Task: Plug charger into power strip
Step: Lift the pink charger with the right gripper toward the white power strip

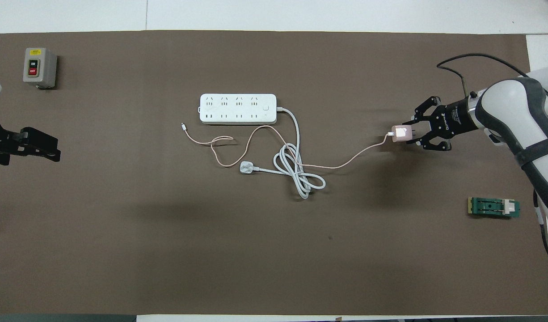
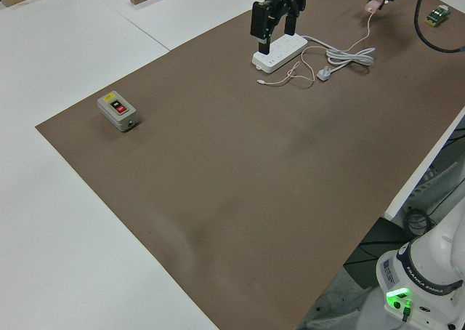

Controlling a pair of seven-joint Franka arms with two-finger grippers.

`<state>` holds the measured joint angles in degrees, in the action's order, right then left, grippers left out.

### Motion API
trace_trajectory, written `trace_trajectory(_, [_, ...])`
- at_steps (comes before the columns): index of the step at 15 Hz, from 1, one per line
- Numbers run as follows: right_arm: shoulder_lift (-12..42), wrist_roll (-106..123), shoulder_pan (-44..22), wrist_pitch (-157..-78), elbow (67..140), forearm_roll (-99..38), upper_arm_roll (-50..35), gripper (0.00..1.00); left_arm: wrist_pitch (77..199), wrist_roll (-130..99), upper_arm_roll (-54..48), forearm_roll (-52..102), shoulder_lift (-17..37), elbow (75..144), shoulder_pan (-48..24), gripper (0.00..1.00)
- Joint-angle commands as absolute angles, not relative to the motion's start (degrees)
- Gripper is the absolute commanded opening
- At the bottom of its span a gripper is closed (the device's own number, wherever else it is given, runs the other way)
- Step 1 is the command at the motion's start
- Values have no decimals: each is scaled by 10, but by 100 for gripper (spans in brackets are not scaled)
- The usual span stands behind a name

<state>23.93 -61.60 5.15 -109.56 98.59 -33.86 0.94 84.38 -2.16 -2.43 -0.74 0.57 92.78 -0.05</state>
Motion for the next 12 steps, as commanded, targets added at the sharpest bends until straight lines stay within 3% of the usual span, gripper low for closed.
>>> trace_trajectory(1, [234, -696, 2, -1065, 920, -343, 11, 0, 854, -19, -29, -3, -11, 945, 8, 100])
trace_trajectory(6, [246, -850, -93, -1055, 815, -351, 6, 0, 853, -19, -28, -3, -11, 946, 9, 100])
trace_trajectory(12, [265, -988, -206, -1102, 755, -343, 7, 0, 853, -19, -29, -3, -11, 946, 8, 100])
